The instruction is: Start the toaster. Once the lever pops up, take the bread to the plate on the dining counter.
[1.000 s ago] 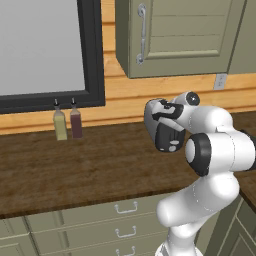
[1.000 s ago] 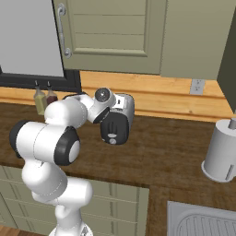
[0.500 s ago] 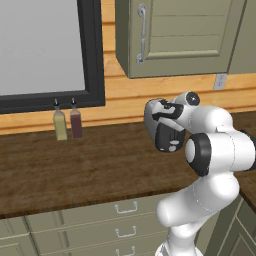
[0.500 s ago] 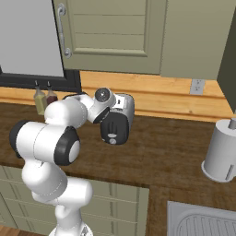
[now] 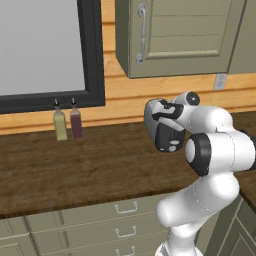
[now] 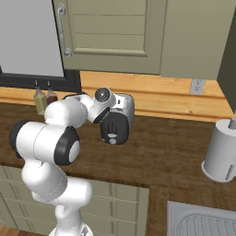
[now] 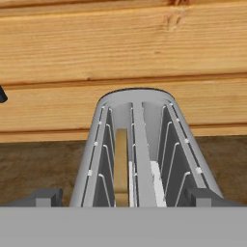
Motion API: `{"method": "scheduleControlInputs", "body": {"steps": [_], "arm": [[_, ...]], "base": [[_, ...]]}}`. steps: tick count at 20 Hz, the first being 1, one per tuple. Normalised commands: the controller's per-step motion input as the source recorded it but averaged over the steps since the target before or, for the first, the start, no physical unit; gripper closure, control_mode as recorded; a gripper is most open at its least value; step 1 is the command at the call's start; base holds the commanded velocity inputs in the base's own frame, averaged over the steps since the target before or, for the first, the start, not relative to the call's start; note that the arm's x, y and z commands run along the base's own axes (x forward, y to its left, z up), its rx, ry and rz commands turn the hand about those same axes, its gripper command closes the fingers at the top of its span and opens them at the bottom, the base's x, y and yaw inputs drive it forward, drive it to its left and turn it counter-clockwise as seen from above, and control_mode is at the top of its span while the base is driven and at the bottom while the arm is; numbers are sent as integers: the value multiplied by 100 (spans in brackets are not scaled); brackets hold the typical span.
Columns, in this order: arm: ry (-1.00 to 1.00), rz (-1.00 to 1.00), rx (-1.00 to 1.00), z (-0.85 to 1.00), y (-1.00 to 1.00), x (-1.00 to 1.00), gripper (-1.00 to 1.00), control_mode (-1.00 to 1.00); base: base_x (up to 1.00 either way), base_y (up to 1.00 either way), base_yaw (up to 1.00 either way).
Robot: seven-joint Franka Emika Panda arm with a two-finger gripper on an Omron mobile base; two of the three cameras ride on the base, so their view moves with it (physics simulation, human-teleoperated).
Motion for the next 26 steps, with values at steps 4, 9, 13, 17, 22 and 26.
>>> {"method": "scheduleControlInputs", "body": {"steps": [4, 9, 13, 17, 22, 26], "arm": [[0, 0, 0, 0, 0, 0, -100, -100], [0, 0, 0, 0, 0, 0, -100, -100], [0, 0, 0, 0, 0, 0, -100, -100], [0, 0, 0, 0, 0, 0, -100, -100], [0, 0, 0, 0, 0, 0, -100, -100], [0, 0, 0, 0, 0, 0, -100, -100]], "base": [[0, 0, 0], [0, 0, 0], [0, 0, 0], [0, 0, 0], [0, 0, 0], [0, 0, 0]]}}
